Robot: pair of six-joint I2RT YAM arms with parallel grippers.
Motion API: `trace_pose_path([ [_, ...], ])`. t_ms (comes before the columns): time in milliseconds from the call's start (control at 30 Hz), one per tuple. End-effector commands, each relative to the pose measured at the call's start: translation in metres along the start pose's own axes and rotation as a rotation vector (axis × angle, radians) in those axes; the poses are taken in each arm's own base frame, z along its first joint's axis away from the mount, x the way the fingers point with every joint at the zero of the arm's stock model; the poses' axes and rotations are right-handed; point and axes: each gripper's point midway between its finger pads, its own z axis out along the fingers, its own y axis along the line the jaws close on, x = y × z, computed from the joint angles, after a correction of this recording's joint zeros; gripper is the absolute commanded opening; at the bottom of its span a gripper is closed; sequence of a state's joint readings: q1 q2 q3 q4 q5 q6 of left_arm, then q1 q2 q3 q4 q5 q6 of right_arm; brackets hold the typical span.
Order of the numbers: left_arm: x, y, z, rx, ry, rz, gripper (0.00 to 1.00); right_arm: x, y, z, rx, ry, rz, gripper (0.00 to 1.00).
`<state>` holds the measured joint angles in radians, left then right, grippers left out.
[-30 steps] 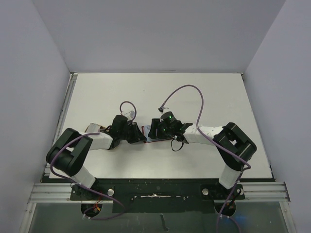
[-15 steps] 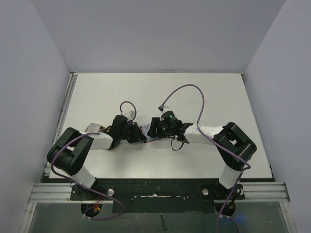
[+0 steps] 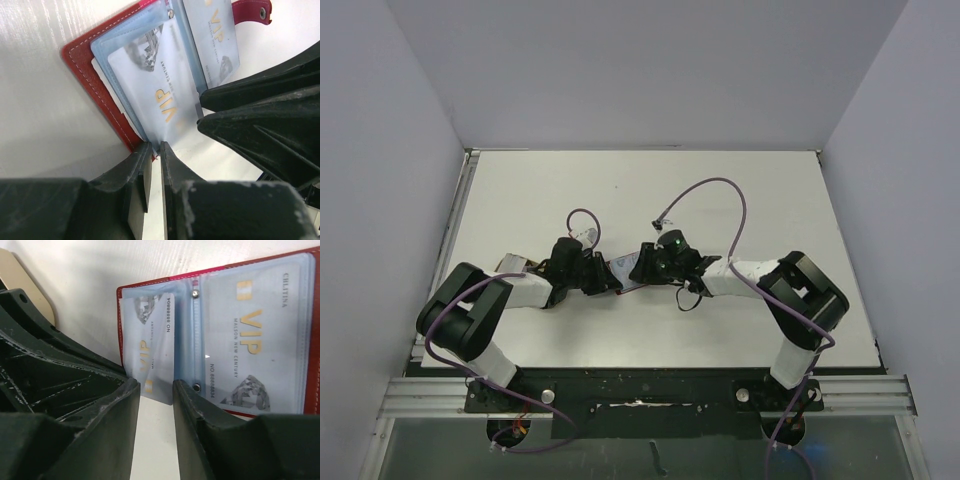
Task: Put the credit cards into the card holder
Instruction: Adjust the card slot at the card holder.
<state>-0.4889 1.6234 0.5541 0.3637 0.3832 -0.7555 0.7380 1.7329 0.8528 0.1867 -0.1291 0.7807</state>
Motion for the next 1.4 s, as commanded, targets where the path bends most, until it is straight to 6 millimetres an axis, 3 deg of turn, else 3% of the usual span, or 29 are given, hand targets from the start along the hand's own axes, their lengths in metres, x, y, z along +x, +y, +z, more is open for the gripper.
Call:
trace_pose_path([
  [0, -0.002, -0.007, 0.001, 0.039, -0.008, 0.020, 0.11, -0.018, 0.026, -0.006, -0.135, -0.058, 0.044, 0.31],
  [367, -0.004, -0.010, 0.002, 0.045, -0.007, 0.025, 0.11, -0.026, 0.021, -0.009, -0.188, -0.070, 0.091, 0.06],
  [533, -0.003, -0.009, 0.002, 0.042, -0.003, 0.024, 0.11, -0.024, 0.025, -0.008, -0.231, -0.062, 0.092, 0.06],
  [867, -0.003, -0.009, 0.002, 0.044, -0.004, 0.024, 0.11, -0.019, 0.021, -0.010, -0.282, -0.040, 0.146, 0.21],
  [1000, -0.003, -0.010, 0.001, 0.044, -0.005, 0.024, 0.11, -0.019, 0.019, -0.009, -0.281, -0.039, 0.156, 0.23],
  [1200, -0.004, -0.009, 0.001, 0.041, -0.007, 0.025, 0.11, -0.020, 0.017, -0.007, -0.287, -0.032, 0.160, 0.18],
  [1367, -0.005, -0.009, 0.000, 0.031, -0.012, 0.026, 0.12, -0.027, 0.009, -0.007, -0.263, -0.052, 0.138, 0.04],
])
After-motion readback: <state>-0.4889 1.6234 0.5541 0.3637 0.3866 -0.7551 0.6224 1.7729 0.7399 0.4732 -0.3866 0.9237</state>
